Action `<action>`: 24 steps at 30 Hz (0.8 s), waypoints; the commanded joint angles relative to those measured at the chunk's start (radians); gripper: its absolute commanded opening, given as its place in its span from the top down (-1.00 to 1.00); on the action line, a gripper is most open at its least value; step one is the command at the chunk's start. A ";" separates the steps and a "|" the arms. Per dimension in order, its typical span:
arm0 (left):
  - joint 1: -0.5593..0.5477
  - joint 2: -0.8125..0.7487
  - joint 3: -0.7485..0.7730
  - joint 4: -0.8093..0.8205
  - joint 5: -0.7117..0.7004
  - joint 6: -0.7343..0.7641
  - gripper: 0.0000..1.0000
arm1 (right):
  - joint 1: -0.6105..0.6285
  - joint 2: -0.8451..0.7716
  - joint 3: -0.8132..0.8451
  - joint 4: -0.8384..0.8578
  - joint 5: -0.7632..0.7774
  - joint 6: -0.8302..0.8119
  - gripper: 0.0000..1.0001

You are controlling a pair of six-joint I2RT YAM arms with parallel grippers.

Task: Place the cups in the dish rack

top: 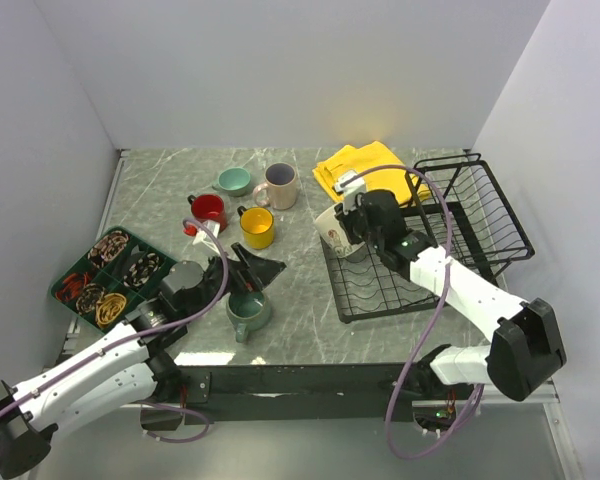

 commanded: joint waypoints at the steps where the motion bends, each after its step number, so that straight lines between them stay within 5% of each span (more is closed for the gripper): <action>1: -0.002 0.009 0.048 0.042 0.010 -0.014 -0.93 | -0.008 -0.072 -0.084 0.465 0.044 0.019 1.00; 7: -0.002 0.012 0.059 0.024 0.001 -0.005 -0.93 | -0.025 -0.093 -0.175 0.586 0.067 0.031 1.00; 15: 0.000 0.001 0.055 0.011 -0.004 0.005 -0.93 | -0.028 -0.151 -0.269 0.508 0.061 0.036 1.00; 18: -0.002 -0.005 0.044 0.016 -0.004 0.002 -0.93 | -0.030 -0.180 -0.284 0.446 0.072 0.028 0.87; 19: -0.002 -0.003 0.042 0.018 -0.004 0.001 -0.93 | -0.030 -0.194 -0.289 0.429 0.067 0.025 0.69; 24: -0.002 -0.005 0.039 0.027 0.002 -0.004 -0.93 | -0.030 -0.220 -0.322 0.355 0.058 0.028 0.54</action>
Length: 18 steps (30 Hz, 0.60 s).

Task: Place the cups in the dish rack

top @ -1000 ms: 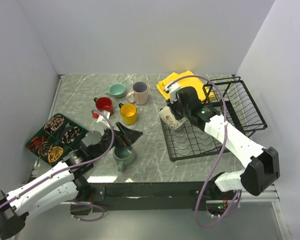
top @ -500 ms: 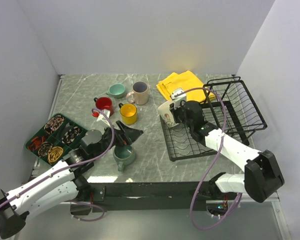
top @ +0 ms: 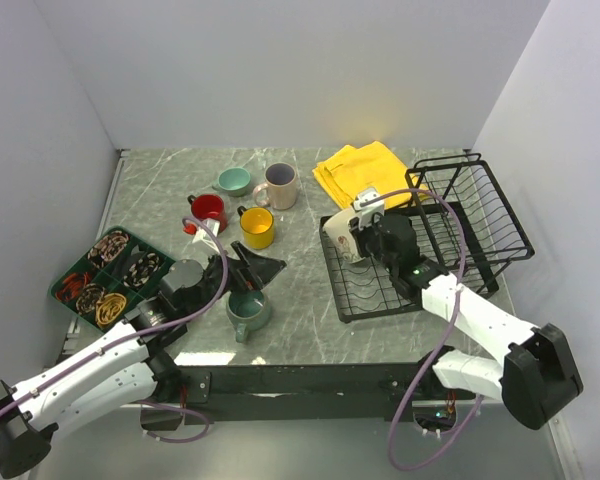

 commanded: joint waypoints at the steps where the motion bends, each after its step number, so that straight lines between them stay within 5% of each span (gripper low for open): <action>1: 0.000 -0.011 0.022 0.032 0.005 0.000 -0.93 | -0.005 -0.070 -0.028 0.034 0.007 -0.001 0.54; 9: -0.002 -0.029 0.022 0.017 0.001 0.003 -0.93 | -0.008 -0.084 -0.053 -0.055 -0.014 0.015 0.36; 18: -0.002 -0.048 0.015 0.009 -0.002 0.003 -0.93 | -0.011 -0.099 -0.061 -0.101 -0.011 0.032 0.41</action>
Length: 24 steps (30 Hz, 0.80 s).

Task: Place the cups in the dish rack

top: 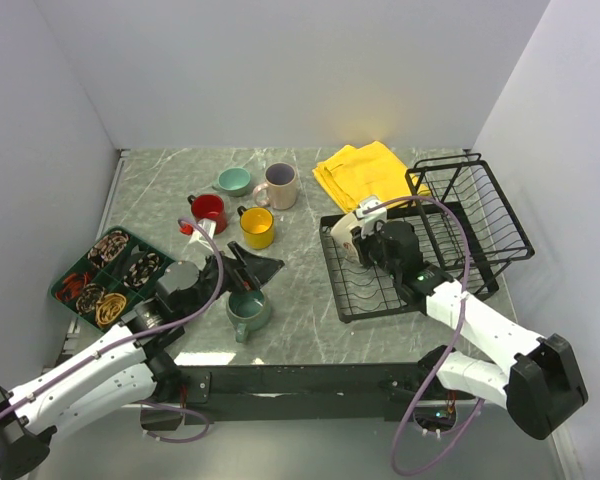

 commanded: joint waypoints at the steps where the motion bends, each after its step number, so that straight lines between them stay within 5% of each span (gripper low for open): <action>1: -0.002 -0.020 0.015 0.013 -0.002 0.003 -0.93 | -0.009 -0.029 -0.008 -0.029 0.017 0.014 0.41; 24: -0.002 0.002 0.035 0.020 0.011 0.012 -0.93 | -0.033 -0.067 0.071 -0.401 -0.033 0.022 0.26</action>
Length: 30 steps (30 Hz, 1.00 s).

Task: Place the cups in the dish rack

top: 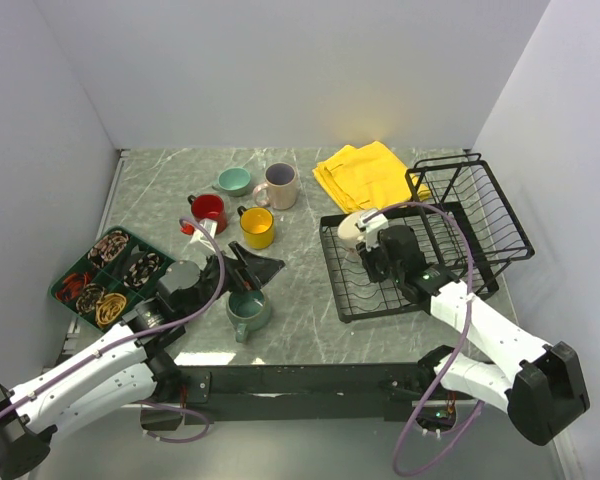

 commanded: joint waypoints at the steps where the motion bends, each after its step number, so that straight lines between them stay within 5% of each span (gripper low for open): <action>1: -0.002 -0.003 0.033 0.022 0.013 0.011 -0.93 | -0.013 -0.038 0.043 -0.091 -0.009 0.010 0.24; 30: -0.002 -0.013 0.044 0.016 0.015 0.027 -0.93 | -0.154 -0.032 0.149 -0.339 -0.121 -0.202 0.21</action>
